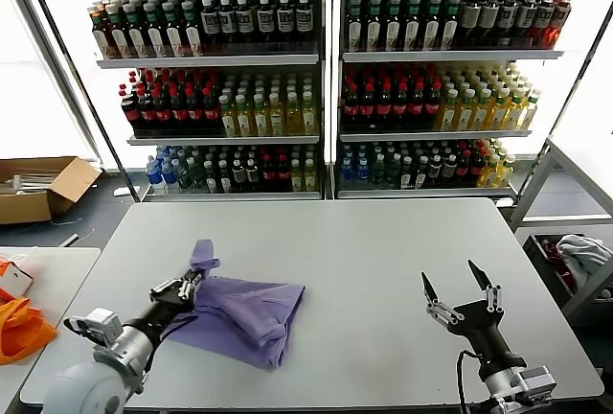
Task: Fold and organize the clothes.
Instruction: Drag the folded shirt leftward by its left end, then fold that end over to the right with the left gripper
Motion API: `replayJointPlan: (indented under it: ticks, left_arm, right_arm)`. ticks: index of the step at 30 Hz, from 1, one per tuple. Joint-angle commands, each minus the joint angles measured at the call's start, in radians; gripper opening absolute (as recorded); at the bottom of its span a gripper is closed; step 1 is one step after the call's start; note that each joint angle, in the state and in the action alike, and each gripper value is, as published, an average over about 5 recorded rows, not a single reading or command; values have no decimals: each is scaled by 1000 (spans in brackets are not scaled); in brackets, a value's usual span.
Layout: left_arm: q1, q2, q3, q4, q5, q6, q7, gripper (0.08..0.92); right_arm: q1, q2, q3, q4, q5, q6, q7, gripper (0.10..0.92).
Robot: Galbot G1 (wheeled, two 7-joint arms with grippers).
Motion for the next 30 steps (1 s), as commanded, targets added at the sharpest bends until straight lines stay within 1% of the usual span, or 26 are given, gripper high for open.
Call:
replayJointPlan:
  ticks: [1,8,16,23,26,30]
  left_arm:
    - [-18,-26,174,11,13,-7,-29,97]
    - [7,-52,243,9,21,-6,-51,97]
    - [-30,-132,293,35,23,-29,-114,97]
    - [11,-171,328,11,92,-16,-109,106]
    - [5,-200,318,10,113,-22,-118,162]
    - [-21,-214,298,11,94,-44,-159,274]
  right_arm:
    - [-2,12,-9,6,-16,-13,-2,823]
    - [6,23,-12,1,-18,-17,0,823]
    - [-6,28,-16,-6,-28,-9,-10,823]
    - [10,31,-21,-19,-24,-13,-6,823]
    - [6,43,-33,-11,-21,-18,-6,823]
    - [3,44,-45,-1,-21,-18,-8,823]
